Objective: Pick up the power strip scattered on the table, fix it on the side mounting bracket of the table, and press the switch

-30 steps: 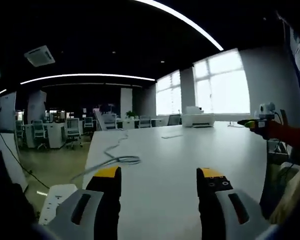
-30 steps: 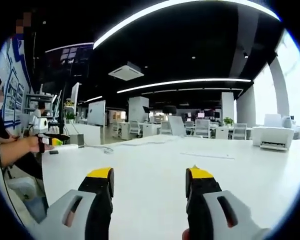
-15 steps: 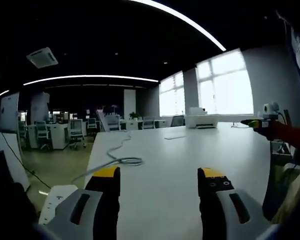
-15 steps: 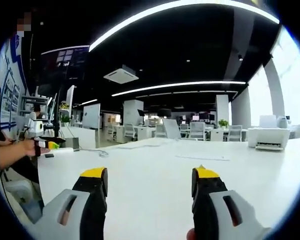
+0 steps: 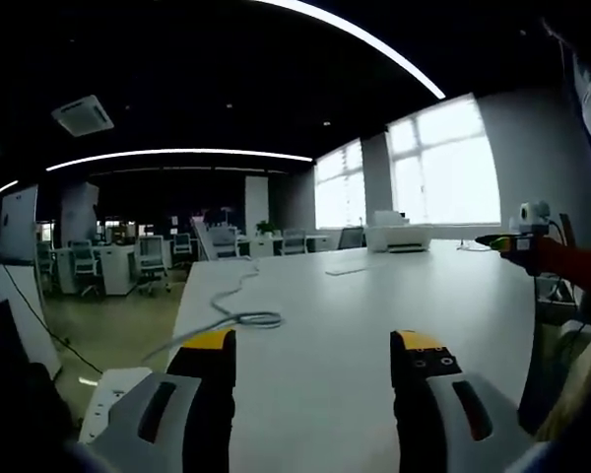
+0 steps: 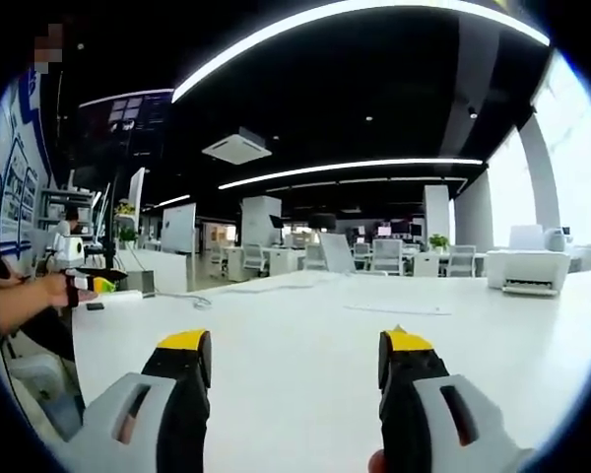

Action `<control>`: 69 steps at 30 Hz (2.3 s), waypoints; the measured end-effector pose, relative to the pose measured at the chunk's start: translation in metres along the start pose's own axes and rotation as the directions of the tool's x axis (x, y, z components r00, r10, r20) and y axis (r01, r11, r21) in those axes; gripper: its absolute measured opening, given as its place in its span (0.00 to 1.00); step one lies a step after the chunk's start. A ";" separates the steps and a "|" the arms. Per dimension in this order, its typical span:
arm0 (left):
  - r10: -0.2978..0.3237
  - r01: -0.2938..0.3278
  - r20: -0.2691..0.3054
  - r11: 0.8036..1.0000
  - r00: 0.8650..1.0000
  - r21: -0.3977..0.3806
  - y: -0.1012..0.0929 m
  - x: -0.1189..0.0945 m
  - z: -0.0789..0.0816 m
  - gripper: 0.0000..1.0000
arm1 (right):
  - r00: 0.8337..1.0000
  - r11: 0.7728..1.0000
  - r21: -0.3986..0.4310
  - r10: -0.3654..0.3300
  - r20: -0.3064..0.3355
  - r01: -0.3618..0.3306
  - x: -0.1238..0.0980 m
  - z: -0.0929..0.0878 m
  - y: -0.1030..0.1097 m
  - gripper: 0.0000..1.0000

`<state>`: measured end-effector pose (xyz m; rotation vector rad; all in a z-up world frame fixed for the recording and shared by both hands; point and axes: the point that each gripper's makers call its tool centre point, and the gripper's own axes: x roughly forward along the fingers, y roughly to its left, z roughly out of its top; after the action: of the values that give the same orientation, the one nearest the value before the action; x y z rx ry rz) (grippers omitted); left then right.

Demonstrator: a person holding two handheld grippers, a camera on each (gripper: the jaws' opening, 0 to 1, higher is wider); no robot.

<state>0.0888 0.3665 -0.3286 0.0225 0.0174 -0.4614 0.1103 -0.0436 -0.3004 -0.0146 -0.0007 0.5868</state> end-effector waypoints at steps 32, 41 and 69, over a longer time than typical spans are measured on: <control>0.000 0.000 -0.002 1.000 1.000 -0.009 0.001 0.001 0.001 0.68 | 1.000 1.000 0.009 0.002 -0.008 -0.002 0.000 -0.004 0.001 0.64; 0.002 -0.002 -0.002 1.000 1.000 -0.008 0.001 0.001 0.002 0.68 | 1.000 1.000 0.013 0.004 -0.008 -0.004 0.001 -0.004 0.000 0.64; 0.005 -0.005 0.004 1.000 1.000 -0.005 0.000 -0.003 0.009 0.68 | 1.000 1.000 0.023 0.013 0.010 -0.013 -0.002 0.000 0.000 0.63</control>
<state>0.0867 0.3677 -0.3198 0.0163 0.0145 -0.4564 0.1089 -0.0449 -0.3004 0.0111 -0.0031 0.6002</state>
